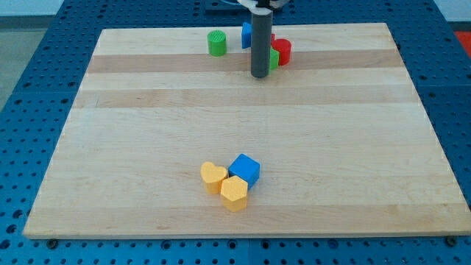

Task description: Move the green circle below the blue triangle

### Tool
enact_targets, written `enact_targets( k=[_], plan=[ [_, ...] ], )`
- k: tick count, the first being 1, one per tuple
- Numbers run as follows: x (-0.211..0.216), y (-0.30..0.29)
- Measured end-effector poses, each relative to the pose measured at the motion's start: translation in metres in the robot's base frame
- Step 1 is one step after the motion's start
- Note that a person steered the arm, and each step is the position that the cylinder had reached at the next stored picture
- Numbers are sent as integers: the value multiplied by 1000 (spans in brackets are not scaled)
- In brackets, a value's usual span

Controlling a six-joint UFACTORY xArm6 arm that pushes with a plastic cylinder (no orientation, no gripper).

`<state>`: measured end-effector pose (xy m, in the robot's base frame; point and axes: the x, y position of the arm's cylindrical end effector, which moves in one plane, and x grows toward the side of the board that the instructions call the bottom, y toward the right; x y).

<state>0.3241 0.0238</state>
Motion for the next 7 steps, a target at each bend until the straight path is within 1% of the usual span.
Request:
enact_targets(
  k=[1, 2, 3, 5, 6, 7],
  plan=[
    [-15, -1],
    [-21, -4],
    [-21, -28],
    [-24, -113],
    [-48, -135],
    [-69, -140]
  ],
)
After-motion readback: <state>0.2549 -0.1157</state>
